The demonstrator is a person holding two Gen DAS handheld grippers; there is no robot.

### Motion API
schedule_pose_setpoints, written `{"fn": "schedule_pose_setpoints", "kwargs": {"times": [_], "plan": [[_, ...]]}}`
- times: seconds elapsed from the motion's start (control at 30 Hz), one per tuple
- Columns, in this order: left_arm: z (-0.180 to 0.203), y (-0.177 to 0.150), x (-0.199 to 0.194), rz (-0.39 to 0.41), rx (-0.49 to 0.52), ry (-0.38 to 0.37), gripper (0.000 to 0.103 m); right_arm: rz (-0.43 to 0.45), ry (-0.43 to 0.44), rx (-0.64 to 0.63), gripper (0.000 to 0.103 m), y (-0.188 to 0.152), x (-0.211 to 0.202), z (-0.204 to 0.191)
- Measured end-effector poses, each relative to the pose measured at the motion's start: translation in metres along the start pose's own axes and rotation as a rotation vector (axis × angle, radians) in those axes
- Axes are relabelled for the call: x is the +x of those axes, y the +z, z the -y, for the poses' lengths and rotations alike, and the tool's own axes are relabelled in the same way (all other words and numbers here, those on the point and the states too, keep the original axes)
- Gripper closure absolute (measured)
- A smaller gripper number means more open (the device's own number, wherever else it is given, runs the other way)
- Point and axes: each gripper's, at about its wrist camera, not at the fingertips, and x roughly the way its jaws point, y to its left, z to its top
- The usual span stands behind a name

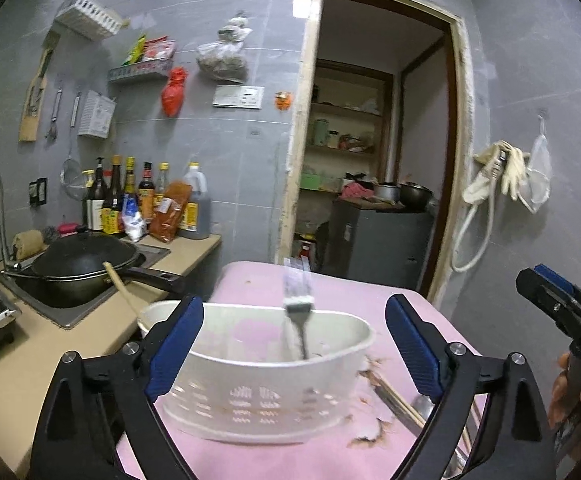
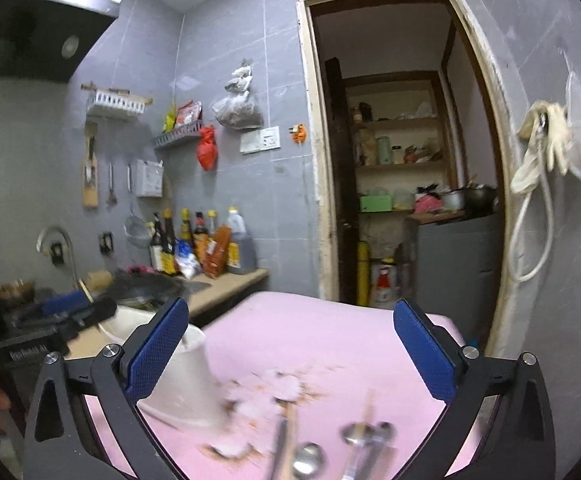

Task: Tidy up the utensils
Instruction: 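Lower the left tool to the pile and grasp the ornate silver spoon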

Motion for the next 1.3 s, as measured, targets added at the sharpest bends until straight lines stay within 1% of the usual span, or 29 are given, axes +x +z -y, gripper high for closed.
{"fn": "schedule_pose_setpoints", "kwargs": {"times": [0.07, 0.17, 0.27, 0.37, 0.47, 0.63, 0.8, 0.83, 0.87, 0.9, 0.97, 1.0, 1.03, 1.1, 1.17, 1.23, 1.3], "plan": [[0.01, -0.006, -0.002, -0.004, 0.015, -0.025, 0.014, -0.002, -0.022, -0.044, 0.0, -0.005, -0.011, 0.005], [0.023, -0.014, 0.0, -0.033, 0.03, -0.056, 0.013, -0.016, -0.047, -0.082, 0.0, -0.014, -0.022, 0.014], [0.035, -0.023, 0.005, -0.076, 0.033, -0.092, 0.013, -0.034, -0.071, -0.113, 0.0, -0.024, -0.033, 0.022], [0.045, -0.033, 0.014, -0.135, 0.053, -0.115, 0.013, -0.062, -0.087, -0.124, 0.0, -0.036, -0.038, 0.029], [0.054, -0.042, 0.021, -0.185, 0.062, -0.133, 0.013, -0.101, -0.072, -0.101, 0.0, -0.048, -0.04, 0.038], [0.068, -0.056, 0.032, -0.267, 0.088, -0.16, 0.013, -0.181, -0.039, -0.025, 0.0, -0.067, -0.036, 0.052], [0.079, -0.065, 0.048, -0.365, 0.1, -0.185, 0.013, -0.287, -0.06, 0.009, 0.001, -0.078, -0.021, 0.061], [0.081, -0.067, 0.051, -0.387, 0.102, -0.193, 0.013, -0.314, -0.065, 0.018, 0.006, -0.08, -0.017, 0.064], [0.082, -0.069, 0.055, -0.41, 0.105, -0.196, 0.013, -0.336, -0.068, 0.025, 0.014, -0.083, -0.015, 0.066], [0.083, -0.071, 0.058, -0.431, 0.107, -0.199, 0.014, -0.371, -0.071, 0.037, 0.019, -0.086, -0.01, 0.07], [0.085, -0.077, 0.065, -0.473, 0.104, -0.21, 0.014, -0.417, -0.06, 0.07, 0.035, -0.093, -0.004, 0.077], [0.086, -0.079, 0.068, -0.493, 0.101, -0.216, 0.015, -0.441, -0.053, 0.093, 0.039, -0.097, 0.0, 0.082], [0.087, -0.082, 0.072, -0.513, 0.097, -0.227, 0.018, -0.465, -0.044, 0.108, 0.042, -0.101, 0.003, 0.085], [0.088, -0.085, 0.077, -0.549, 0.09, -0.254, 0.022, -0.495, -0.026, 0.137, 0.043, -0.108, 0.006, 0.09], [0.088, -0.088, 0.084, -0.584, 0.075, -0.273, 0.03, -0.507, -0.018, 0.16, 0.05, -0.11, 0.006, 0.094], [0.089, -0.092, 0.092, -0.631, 0.066, -0.286, 0.043, -0.523, -0.019, 0.167, 0.054, -0.111, 0.007, 0.096], [0.092, -0.094, 0.098, -0.668, 0.057, -0.297, 0.051, -0.549, -0.008, 0.173, 0.059, -0.112, 0.011, 0.096]]}}
